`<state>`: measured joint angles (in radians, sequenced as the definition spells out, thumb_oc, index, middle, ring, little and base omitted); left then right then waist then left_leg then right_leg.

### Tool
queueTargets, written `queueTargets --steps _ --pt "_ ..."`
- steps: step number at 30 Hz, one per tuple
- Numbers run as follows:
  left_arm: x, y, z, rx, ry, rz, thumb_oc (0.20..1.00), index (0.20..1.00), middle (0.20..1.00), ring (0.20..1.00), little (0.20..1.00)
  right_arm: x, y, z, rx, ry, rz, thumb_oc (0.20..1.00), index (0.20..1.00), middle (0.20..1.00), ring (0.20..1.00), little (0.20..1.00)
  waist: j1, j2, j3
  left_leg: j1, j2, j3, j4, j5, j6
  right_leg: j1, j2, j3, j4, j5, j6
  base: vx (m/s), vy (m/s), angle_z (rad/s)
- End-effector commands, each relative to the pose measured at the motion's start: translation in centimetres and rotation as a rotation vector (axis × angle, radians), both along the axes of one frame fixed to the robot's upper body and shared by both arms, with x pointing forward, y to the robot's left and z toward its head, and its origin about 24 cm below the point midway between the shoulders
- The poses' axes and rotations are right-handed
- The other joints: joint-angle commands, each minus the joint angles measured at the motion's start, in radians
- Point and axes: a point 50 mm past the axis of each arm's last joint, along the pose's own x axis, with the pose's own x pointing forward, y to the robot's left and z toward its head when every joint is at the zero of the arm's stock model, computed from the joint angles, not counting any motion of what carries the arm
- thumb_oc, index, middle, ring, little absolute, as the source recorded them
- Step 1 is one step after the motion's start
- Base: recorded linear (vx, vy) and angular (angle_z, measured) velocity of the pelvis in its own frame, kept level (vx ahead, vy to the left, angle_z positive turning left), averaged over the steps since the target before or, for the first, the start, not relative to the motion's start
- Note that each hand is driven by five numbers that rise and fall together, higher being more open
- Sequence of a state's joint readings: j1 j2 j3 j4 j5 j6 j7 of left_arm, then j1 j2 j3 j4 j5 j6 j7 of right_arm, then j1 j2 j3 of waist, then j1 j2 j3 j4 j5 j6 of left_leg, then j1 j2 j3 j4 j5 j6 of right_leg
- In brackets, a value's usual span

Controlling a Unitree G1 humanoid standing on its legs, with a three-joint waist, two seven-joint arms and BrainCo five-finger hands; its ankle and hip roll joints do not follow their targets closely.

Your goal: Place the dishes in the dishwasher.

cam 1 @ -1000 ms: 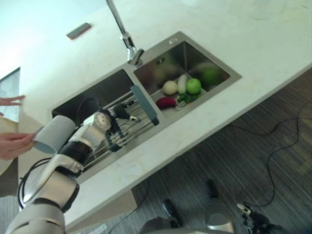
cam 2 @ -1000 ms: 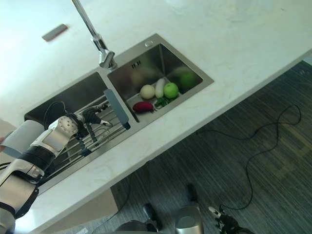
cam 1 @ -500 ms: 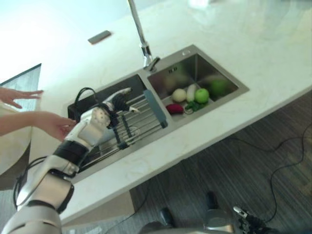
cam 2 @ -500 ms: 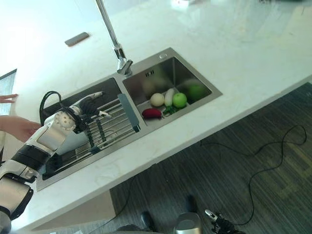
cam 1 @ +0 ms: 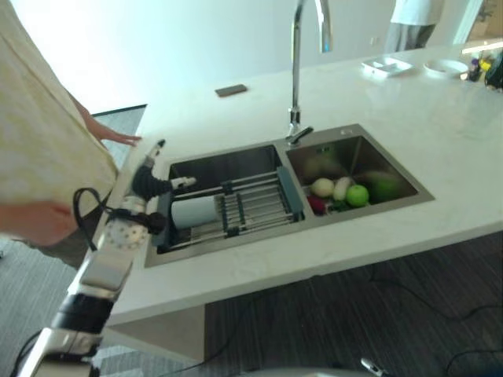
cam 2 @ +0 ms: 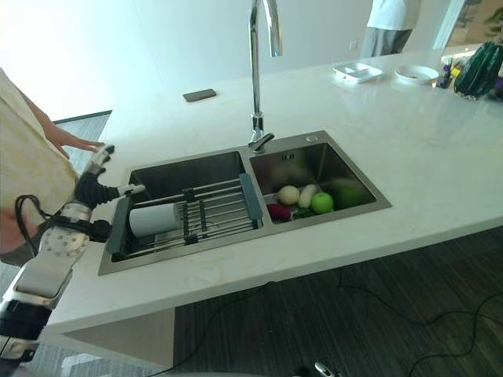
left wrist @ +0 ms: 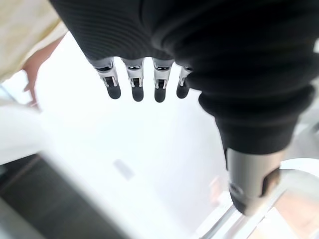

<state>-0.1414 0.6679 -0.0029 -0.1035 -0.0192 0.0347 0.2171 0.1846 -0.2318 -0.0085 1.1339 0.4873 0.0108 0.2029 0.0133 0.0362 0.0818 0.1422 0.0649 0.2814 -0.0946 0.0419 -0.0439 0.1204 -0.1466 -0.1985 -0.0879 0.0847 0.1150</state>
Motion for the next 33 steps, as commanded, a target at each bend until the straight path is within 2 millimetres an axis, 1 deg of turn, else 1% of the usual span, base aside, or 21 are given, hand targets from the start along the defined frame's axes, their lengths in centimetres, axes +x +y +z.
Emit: queueTargets --steps 1,2,6,11,15,16,25,27,29,32,33 --pt "0.3 -0.6 5.5 0.026 -0.326 -0.04 1.0 1.0 1.0 1.0 1.0 1.6 0.0 0.0 -0.017 -0.035 0.03 1.0 1.0 1.0 1.0 1.0 -0.006 0.005 0.042 0.015 0.015 -0.028 0.04 -0.074 -0.01 0.052 -0.025 -0.079 0.042 -0.098 0.04 -0.01 -0.012 0.17" --pt "-0.5 -1.0 5.9 -0.008 -0.396 -0.065 1.0 1.0 1.0 1.0 1.0 1.7 0.1 0.0 -0.014 -0.04 0.038 1.0 1.0 1.0 1.0 1.0 0.003 0.0 0.04 0.018 0.017 -0.033 0.038 -0.075 -0.01 0.058 -0.024 -0.083 0.044 -0.101 0.038 -0.01 -0.011 0.09" --pt "-2.0 -1.5 6.3 -0.08 -0.512 -0.108 1.0 1.0 1.0 1.0 1.0 2.0 0.5 0.0 -0.006 -0.049 0.049 1.0 1.0 1.0 1.0 1.0 0.021 -0.007 0.036 0.026 0.02 -0.046 0.029 -0.073 -0.013 0.068 -0.02 -0.094 0.047 -0.107 0.034 -0.01 -0.005 0.12" --pt "-3.2 -1.9 6.3 -0.168 -0.582 -0.183 1.0 1.0 1.0 1.0 1.0 2.5 0.9 0.0 0.003 -0.056 0.056 1.0 1.0 1.0 1.0 1.0 0.042 -0.015 0.032 0.033 0.021 -0.062 0.02 -0.071 -0.015 0.078 -0.019 -0.108 0.049 -0.108 0.033 0.0 -0.007 0.15" --pt "-4.0 -2.0 6.1 -0.288 -0.611 -0.246 1.0 1.0 1.0 1.0 1.0 2.7 1.3 -0.1 0.008 -0.047 0.07 1.0 1.0 1.0 1.0 1.0 0.054 -0.02 0.031 0.034 0.022 -0.072 0.016 -0.07 -0.017 0.081 -0.017 -0.112 0.05 -0.108 0.032 0.0 -0.008 0.07" --pt "-4.2 -2.2 5.9 -0.281 -0.617 -0.266 1.0 1.0 1.0 1.0 1.0 2.8 1.4 -0.1 0.009 -0.043 0.082 1.0 1.0 1.0 1.0 1.0 0.057 -0.021 0.032 0.033 0.022 -0.076 0.014 -0.07 -0.018 0.081 -0.017 -0.113 0.049 -0.108 0.032 -0.01 -0.005 0.11" --pt "-4.5 -2.7 6.4 -0.246 -0.636 -0.309 1.0 1.0 1.0 1.0 1.0 2.3 1.4 -0.2 0.009 -0.021 0.077 1.0 1.0 1.0 1.0 1.0 0.059 -0.023 0.031 0.03 0.023 -0.077 0.008 -0.066 -0.022 0.079 -0.018 -0.116 0.041 -0.099 0.039 0.0 0.0 0.04" --pt "-4.4 -2.8 6.5 -0.194 -0.629 -0.309 1.0 1.0 1.0 1.0 1.0 2.1 1.3 -0.2 0.011 -0.018 0.078 1.0 1.0 1.0 1.0 1.0 0.055 -0.024 0.03 0.03 0.024 -0.073 0.007 -0.065 -0.023 0.077 -0.018 -0.111 0.04 -0.096 0.041 0.0 0.0 0.0" --pt "-4.2 -2.7 6.7 -0.185 -0.631 -0.303 1.0 1.0 1.0 1.0 1.0 2.1 1.2 -0.2 0.011 -0.018 0.073 1.0 1.0 1.0 1.0 1.0 0.052 -0.022 0.029 0.031 0.023 -0.07 0.007 -0.065 -0.022 0.077 -0.018 -0.107 0.04 -0.096 0.041 0.0 0.0 0.0" --pt "-3.7 -2.3 6.0 -0.173 -0.561 -0.274 1.0 1.0 1.0 1.0 1.0 2.1 1.1 -0.1 0.01 -0.018 0.071 1.0 1.0 1.0 1.0 1.0 0.045 -0.018 0.03 0.036 0.023 -0.064 0.007 -0.066 -0.021 0.076 -0.019 -0.101 0.042 -0.095 0.042 0.0 0.0 0.0" --pt "-3.5 -2.2 5.4 -0.15 -0.522 -0.265 1.0 1.0 1.0 1.0 1.0 2.1 1.0 -0.2 0.012 -0.016 0.069 1.0 1.0 1.0 1.0 1.0 0.043 -0.017 0.03 0.038 0.023 -0.06 0.008 -0.067 -0.021 0.077 -0.019 -0.098 0.041 -0.093 0.043 0.04 0.011 -0.02"
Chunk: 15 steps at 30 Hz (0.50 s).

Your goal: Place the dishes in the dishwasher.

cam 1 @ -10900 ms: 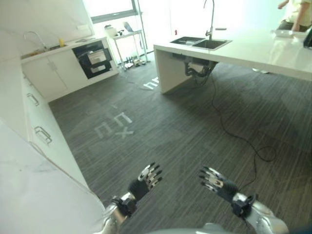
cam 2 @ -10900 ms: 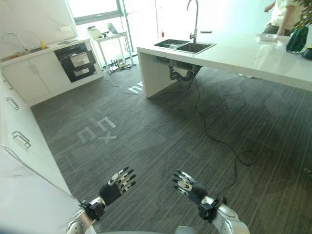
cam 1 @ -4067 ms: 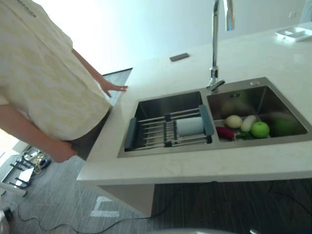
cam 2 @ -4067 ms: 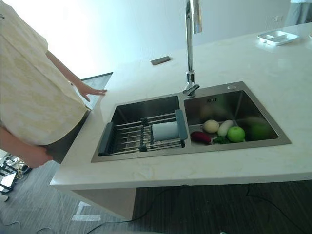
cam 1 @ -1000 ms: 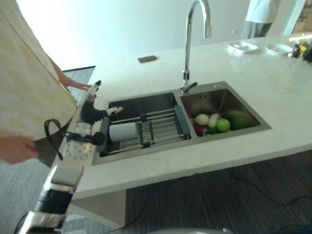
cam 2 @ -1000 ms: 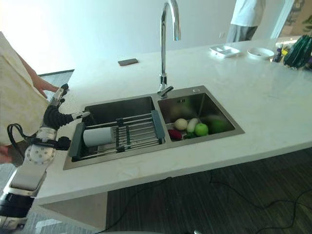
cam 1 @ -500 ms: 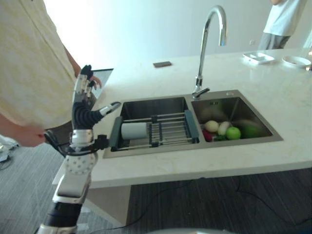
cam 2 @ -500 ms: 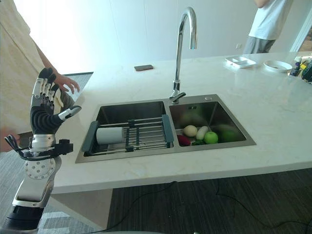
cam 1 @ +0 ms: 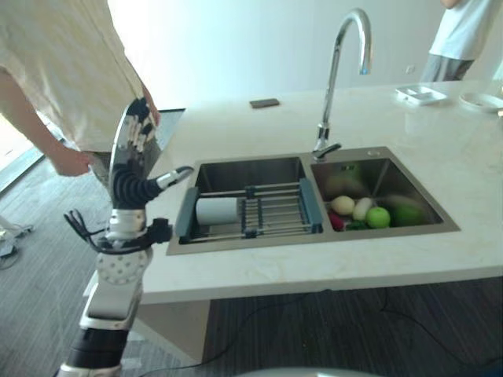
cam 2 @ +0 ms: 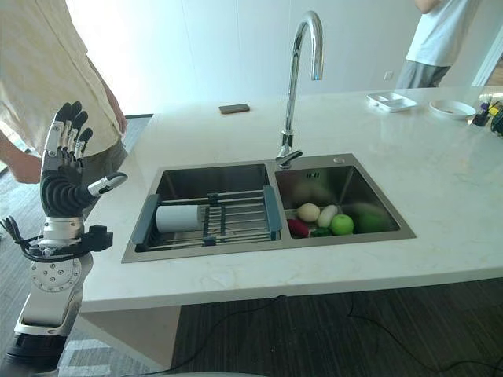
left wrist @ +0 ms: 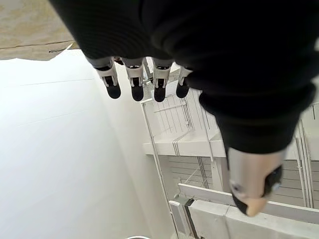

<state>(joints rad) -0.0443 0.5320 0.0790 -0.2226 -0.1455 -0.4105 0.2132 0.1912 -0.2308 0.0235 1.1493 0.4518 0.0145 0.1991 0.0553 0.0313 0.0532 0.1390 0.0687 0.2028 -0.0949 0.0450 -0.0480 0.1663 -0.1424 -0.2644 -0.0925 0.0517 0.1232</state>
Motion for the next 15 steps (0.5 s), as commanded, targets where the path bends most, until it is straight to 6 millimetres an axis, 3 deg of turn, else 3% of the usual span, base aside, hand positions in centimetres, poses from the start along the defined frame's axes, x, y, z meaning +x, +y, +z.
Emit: queueTargets --steps 1,7,15 --pt "0.4 0.0 2.3 0.093 -0.083 0.01 1.0 1.0 1.0 1.0 1.0 2.7 0.8 0.0 0.015 -0.05 0.013 1.0 1.0 1.0 1.0 1.0 0.0 -0.01 0.057 0.042 0.019 0.022 0.008 -0.072 -0.016 0.03 -0.024 -0.03 0.042 -0.059 0.036 0.05 0.011 -0.02" --pt "0.6 1.1 2.0 0.212 -0.056 0.114 1.0 1.0 1.0 1.0 1.0 1.7 0.2 0.0 0.0 -0.025 0.01 1.0 1.0 1.0 1.0 1.0 -0.012 -0.003 0.056 0.04 0.02 0.032 0.008 -0.072 -0.018 0.026 -0.022 -0.022 0.03 -0.05 0.039 0.04 -0.01 -0.05" --pt "2.8 3.3 1.5 0.436 0.192 0.207 1.0 1.0 1.0 1.0 1.0 1.7 -0.4 0.2 -0.021 -0.015 0.028 1.0 1.0 1.0 1.0 1.0 -0.035 0.01 0.05 0.037 0.019 0.044 0.008 -0.07 -0.019 0.018 -0.02 -0.003 0.021 -0.043 0.046 0.04 -0.009 -0.04"
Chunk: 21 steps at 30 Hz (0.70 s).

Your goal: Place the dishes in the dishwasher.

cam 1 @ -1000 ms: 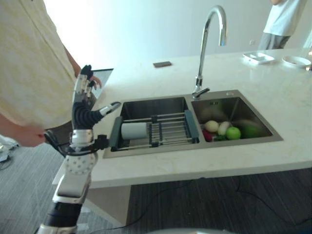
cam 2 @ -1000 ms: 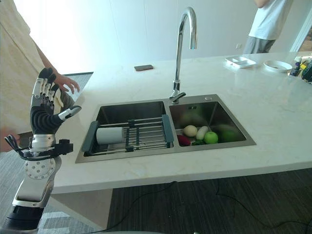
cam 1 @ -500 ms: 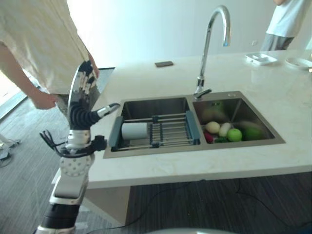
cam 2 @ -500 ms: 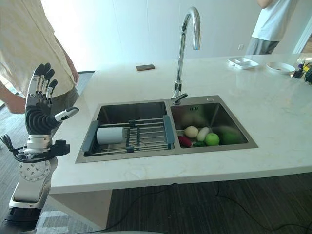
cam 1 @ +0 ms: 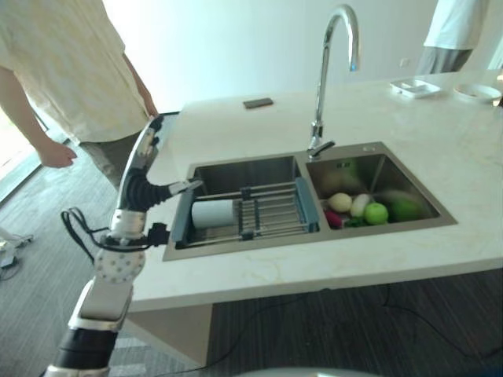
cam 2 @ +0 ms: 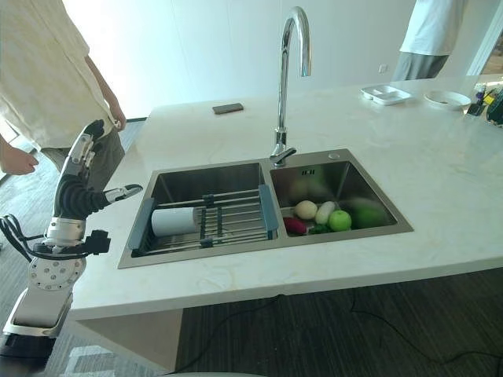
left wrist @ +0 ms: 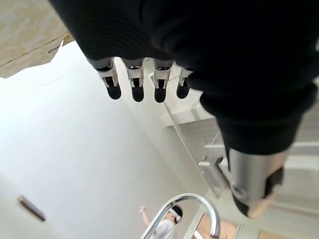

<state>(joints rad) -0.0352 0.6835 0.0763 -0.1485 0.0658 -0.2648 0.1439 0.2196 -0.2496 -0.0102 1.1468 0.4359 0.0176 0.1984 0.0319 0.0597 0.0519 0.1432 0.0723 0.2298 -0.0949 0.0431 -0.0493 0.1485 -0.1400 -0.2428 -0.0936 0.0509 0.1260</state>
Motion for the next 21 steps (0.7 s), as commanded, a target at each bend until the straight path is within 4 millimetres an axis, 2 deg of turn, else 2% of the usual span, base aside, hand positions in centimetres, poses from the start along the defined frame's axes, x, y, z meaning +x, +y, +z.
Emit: queueTargets --steps 1,6,9,13,18,21 --pt "1.9 2.3 2.8 0.088 0.008 0.101 1.0 1.0 1.0 1.0 1.0 2.7 0.3 0.0 -0.001 -0.029 0.057 1.0 1.0 1.0 1.0 1.0 -0.015 -0.013 0.051 0.033 0.015 0.019 0.008 -0.068 -0.019 0.034 -0.023 -0.023 0.021 -0.04 0.044 0.04 0.001 -0.14" --pt "2.6 5.4 2.6 0.182 0.13 0.219 1.0 1.0 1.0 1.0 1.0 2.3 -0.4 0.1 -0.001 -0.016 0.06 1.0 1.0 1.0 1.0 1.0 -0.031 0.004 0.055 0.03 0.014 0.03 0.008 -0.063 -0.022 0.023 -0.027 -0.014 0.021 -0.036 0.05 0.05 0.008 -0.06" --pt "2.7 6.4 2.3 0.212 0.182 0.243 1.0 1.0 1.0 1.0 1.0 2.1 -0.6 0.2 -0.007 -0.012 0.066 1.0 1.0 1.0 1.0 1.0 -0.039 0.013 0.061 0.024 0.011 0.035 0.008 -0.06 -0.023 0.013 -0.033 -0.012 0.023 -0.032 0.054 0.02 0.024 -0.09" --pt "3.1 6.9 1.9 0.262 0.253 0.246 1.0 1.0 1.0 1.0 1.0 2.1 -1.0 0.3 -0.017 -0.013 0.067 1.0 1.0 1.0 1.0 1.0 -0.047 0.025 0.07 0.012 0.006 0.04 0.009 -0.056 -0.022 -0.006 -0.042 -0.008 0.03 -0.029 0.058 0.01 0.026 -0.04" --pt "3.6 7.4 1.3 0.331 0.345 0.234 1.0 1.0 1.0 1.0 1.0 2.9 -2.6 0.9 -0.045 -0.036 0.072 1.0 1.0 1.0 1.0 1.0 -0.067 0.049 0.096 -0.016 -0.009 0.046 0.011 -0.053 -0.018 -0.047 -0.058 0.005 0.042 -0.02 0.067 0.01 0.078 -0.12" --pt "4.8 6.3 1.8 0.409 0.405 0.146 1.0 1.0 1.0 1.0 1.0 5.6 -5.0 2.3 -0.083 -0.117 0.087 1.0 1.0 1.0 1.0 1.0 -0.086 0.086 0.15 -0.08 -0.034 0.043 0.023 -0.038 -0.011 -0.127 -0.074 0.037 0.07 -0.006 0.073 -0.08 0.18 -0.19"
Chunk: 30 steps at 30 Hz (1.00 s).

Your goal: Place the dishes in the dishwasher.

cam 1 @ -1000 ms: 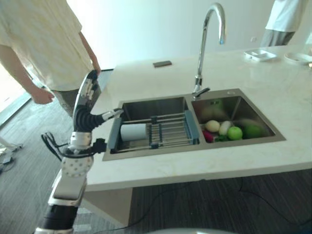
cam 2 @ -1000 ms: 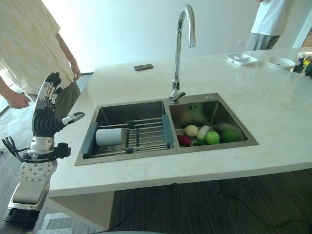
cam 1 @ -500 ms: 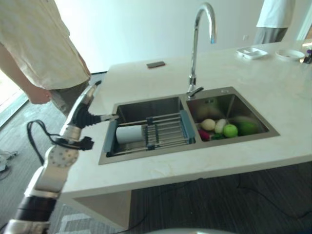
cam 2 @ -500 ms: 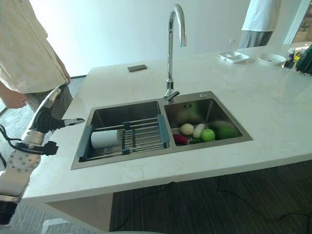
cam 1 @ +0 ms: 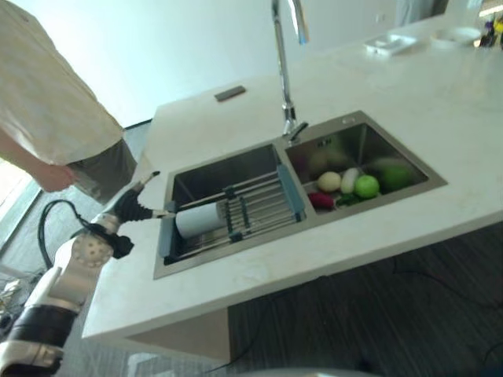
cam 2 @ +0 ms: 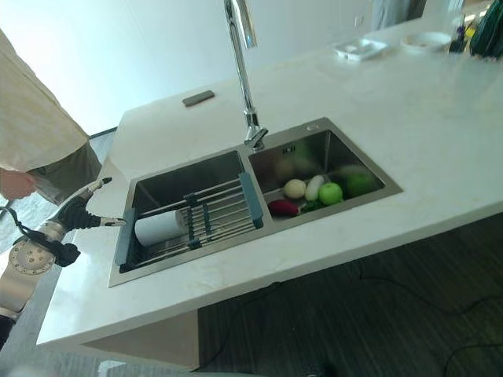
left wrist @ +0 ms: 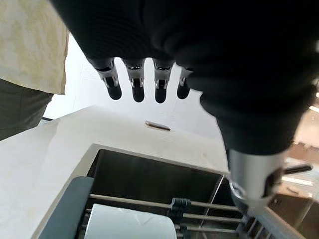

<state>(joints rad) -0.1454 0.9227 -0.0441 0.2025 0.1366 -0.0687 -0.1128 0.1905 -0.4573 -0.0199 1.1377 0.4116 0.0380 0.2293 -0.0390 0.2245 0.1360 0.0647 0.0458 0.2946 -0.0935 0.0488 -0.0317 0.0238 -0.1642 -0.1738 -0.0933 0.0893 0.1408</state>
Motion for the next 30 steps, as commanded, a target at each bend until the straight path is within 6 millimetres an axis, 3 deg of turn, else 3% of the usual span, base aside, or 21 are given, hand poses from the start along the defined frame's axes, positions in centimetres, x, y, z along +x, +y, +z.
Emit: queueTargets --steps 1,7,14,25,26,30 --pt "2.4 -0.3 5.7 0.091 -0.108 -0.073 1.0 1.0 1.0 1.0 1.0 4.5 2.5 -0.5 0.095 -0.113 0.029 1.0 1.0 1.0 1.0 1.0 -0.018 -0.076 0.074 -0.008 -0.01 -0.023 0.022 -0.042 -0.028 -0.008 -0.05 -0.028 0.07 -0.043 0.059 -0.07 0.062 -0.03" --pt "3.1 -1.0 6.7 0.108 -0.047 -0.114 1.0 1.0 1.0 1.0 1.0 6.0 2.2 0.0 0.092 -0.157 0.054 1.0 1.0 1.0 1.0 1.0 -0.03 -0.07 0.111 -0.036 -0.023 -0.023 0.034 -0.038 -0.021 -0.038 -0.056 -0.015 0.078 -0.033 0.061 -0.02 0.015 -0.11" --pt "3.5 -1.3 6.5 0.077 -0.004 -0.123 1.0 1.0 1.0 1.0 1.0 7.0 1.8 0.5 0.082 -0.201 0.055 1.0 1.0 1.0 1.0 1.0 -0.035 -0.07 0.144 -0.062 -0.029 -0.025 0.048 -0.036 -0.016 -0.066 -0.061 -0.011 0.09 -0.026 0.061 0.0 0.005 0.0" --pt "4.1 0.1 7.0 0.144 -0.025 -0.033 1.0 1.0 1.0 1.0 1.0 8.9 1.9 1.2 0.088 -0.265 0.077 1.0 1.0 1.0 1.0 1.0 -0.033 -0.087 0.192 -0.117 -0.03 -0.038 0.069 -0.031 -0.013 -0.121 -0.058 -0.004 0.106 -0.017 0.056 -0.04 0.004 -0.05" --pt "4.0 0.4 7.2 0.249 -0.055 -0.008 1.0 1.0 1.0 1.0 1.0 9.1 2.0 1.2 0.09 -0.273 0.081 1.0 1.0 1.0 1.0 1.0 -0.032 -0.09 0.196 -0.123 -0.029 -0.04 0.072 -0.031 -0.012 -0.127 -0.06 -0.005 0.109 -0.016 0.056 0.0 0.0 0.0" --pt "4.1 1.7 7.8 0.316 -0.116 0.071 1.0 1.0 1.0 1.0 1.0 10.0 2.4 1.5 0.105 -0.304 0.098 1.0 1.0 1.0 1.0 1.0 -0.026 -0.102 0.209 -0.141 -0.027 -0.044 0.076 -0.029 -0.011 -0.146 -0.058 -0.006 0.116 -0.015 0.053 -0.05 0.004 0.0"
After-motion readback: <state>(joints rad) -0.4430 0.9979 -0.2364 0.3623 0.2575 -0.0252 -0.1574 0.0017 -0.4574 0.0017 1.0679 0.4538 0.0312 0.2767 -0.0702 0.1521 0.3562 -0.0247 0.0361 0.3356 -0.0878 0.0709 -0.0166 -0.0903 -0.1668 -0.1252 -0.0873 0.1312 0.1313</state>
